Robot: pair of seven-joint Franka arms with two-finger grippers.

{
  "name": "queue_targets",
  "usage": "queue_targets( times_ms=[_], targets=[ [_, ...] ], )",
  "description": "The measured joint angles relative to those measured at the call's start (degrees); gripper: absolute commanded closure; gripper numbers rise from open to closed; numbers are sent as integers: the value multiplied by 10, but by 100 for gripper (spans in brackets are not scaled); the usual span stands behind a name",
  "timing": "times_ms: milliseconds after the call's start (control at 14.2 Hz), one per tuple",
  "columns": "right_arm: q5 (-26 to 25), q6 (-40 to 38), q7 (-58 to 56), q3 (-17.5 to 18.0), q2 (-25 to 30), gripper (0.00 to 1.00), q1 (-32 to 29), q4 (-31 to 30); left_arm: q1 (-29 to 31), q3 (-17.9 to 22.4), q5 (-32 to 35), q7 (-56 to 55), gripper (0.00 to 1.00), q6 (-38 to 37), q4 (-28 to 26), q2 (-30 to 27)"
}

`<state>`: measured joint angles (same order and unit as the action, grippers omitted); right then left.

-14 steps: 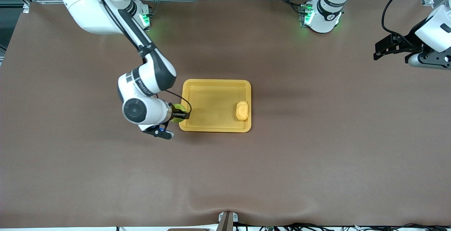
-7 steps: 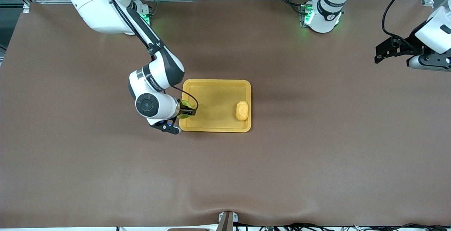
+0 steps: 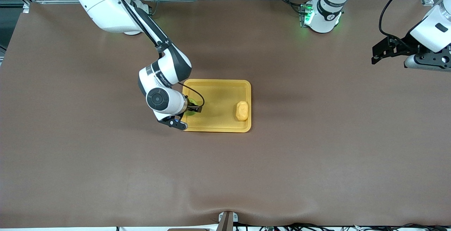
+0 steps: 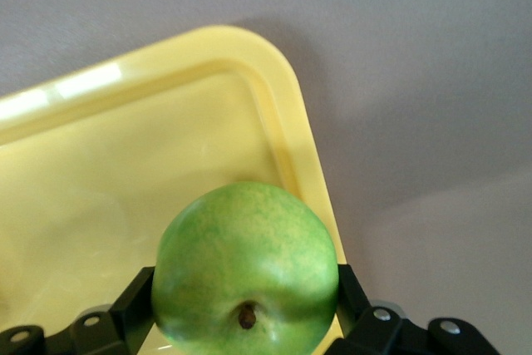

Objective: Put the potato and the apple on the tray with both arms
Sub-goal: 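Carry the apple with the right gripper over the tray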

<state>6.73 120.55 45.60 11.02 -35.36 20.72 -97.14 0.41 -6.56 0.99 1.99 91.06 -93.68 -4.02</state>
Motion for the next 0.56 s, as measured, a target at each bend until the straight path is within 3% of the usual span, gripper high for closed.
queue_targets(
  times_ms=[71, 212, 282, 565],
  targets=[
    [0, 1, 5, 0, 0, 61, 3, -1, 0, 0, 0, 0, 0, 0, 0, 0],
    [0, 4, 12, 0, -1, 26, 7, -2, 0, 0, 0, 0, 0, 0, 0, 0],
    [0, 5, 12, 0, -3, 18, 8, -2, 0, 0, 0, 0, 0, 0, 0, 0],
    [0, 9, 12, -1, -11, 17, 8, -3, 0, 0, 0, 0, 0, 0, 2, 0]
  ],
)
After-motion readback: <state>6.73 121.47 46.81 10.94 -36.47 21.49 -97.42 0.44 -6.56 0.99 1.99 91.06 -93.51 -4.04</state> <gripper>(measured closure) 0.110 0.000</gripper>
